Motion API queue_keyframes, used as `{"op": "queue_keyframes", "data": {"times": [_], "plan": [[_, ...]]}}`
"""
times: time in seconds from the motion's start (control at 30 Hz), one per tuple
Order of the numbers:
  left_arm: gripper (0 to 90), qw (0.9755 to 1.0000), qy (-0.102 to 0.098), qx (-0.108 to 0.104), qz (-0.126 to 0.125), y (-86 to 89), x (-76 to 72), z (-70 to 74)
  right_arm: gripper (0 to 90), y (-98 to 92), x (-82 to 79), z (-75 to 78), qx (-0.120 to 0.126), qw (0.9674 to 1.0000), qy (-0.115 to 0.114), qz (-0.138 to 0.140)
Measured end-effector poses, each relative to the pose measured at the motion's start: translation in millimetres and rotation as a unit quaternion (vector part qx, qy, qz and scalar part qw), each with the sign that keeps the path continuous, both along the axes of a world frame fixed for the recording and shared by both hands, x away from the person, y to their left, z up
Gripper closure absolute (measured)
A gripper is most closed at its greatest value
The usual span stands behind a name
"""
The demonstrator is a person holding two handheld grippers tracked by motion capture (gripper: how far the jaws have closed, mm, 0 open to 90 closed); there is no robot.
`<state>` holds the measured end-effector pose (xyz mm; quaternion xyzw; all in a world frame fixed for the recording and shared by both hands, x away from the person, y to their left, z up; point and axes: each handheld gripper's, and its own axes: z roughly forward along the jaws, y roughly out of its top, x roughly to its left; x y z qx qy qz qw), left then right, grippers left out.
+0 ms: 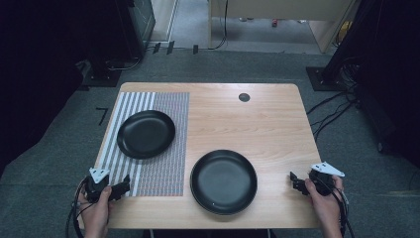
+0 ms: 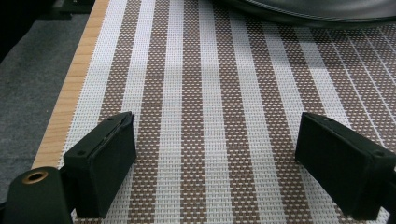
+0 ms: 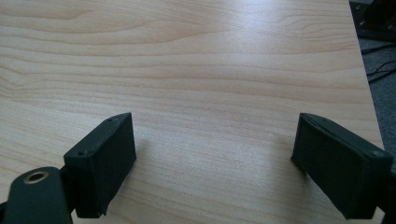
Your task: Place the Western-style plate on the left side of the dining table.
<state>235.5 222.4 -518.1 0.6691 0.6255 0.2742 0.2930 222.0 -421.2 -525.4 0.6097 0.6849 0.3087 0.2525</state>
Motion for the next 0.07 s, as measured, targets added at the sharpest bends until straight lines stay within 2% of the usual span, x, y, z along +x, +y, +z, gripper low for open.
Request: {"op": "queue_keyframes", "data": {"times": [0.07], "plan": [[12.0,1.0,0.0,0.0,0.0,0.0,0.0,0.0,12.5,0.0,0.0,0.0,0.0,1.0,0.0,0.0]]}}
